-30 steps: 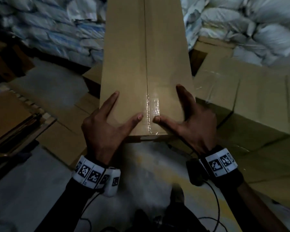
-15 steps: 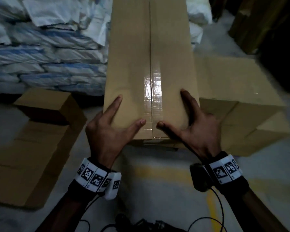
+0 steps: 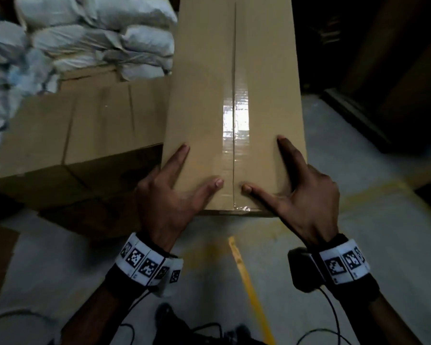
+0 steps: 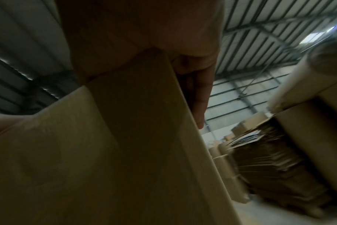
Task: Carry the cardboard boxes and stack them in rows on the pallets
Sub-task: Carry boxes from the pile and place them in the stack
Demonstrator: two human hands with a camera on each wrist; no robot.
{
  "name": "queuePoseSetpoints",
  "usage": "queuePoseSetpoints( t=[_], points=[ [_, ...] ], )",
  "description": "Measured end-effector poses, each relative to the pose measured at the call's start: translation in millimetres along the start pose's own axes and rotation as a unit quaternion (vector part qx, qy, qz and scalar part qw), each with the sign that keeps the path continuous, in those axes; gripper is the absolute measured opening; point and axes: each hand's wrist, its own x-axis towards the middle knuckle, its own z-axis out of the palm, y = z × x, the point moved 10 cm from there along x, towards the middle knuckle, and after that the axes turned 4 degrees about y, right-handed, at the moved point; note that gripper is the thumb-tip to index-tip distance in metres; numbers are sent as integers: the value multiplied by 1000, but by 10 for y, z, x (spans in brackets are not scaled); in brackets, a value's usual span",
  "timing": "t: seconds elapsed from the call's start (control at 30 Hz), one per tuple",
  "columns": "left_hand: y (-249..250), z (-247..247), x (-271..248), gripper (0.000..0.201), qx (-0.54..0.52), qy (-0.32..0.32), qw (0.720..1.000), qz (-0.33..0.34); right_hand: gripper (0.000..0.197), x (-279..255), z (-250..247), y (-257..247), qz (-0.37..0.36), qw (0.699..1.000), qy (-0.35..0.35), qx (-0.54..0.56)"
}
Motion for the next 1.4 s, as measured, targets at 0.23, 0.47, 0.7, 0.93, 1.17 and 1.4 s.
queuePoseSetpoints(
  t=[0.23, 0.47, 0.7, 0.93, 1.17, 1.4],
  points=[
    [452, 1386, 431, 93, -12, -68, 997, 32, 111, 555, -102, 1190, 71, 997, -1, -16],
    [717, 2658, 1318, 94, -76, -81, 992, 61, 110, 1579, 33, 2044, 122, 992, 11, -41],
    [800, 3735, 2232, 96, -77, -97, 991, 47, 108, 2730, 101, 2587, 144, 988, 4, -51],
    [761, 4541, 2758, 100, -23, -108, 994, 27, 108, 3644, 451, 3186, 146, 988, -41, -32],
    [510, 5214, 2966, 110, 17, -124, 991, -56, 110, 4447, 1074, 3823, 96, 988, -117, -11],
    [361, 5613, 3051, 106, 88, -59, 987, -119, 113, 5018, 1782, 4327, 45, 976, -211, 36]
  ],
)
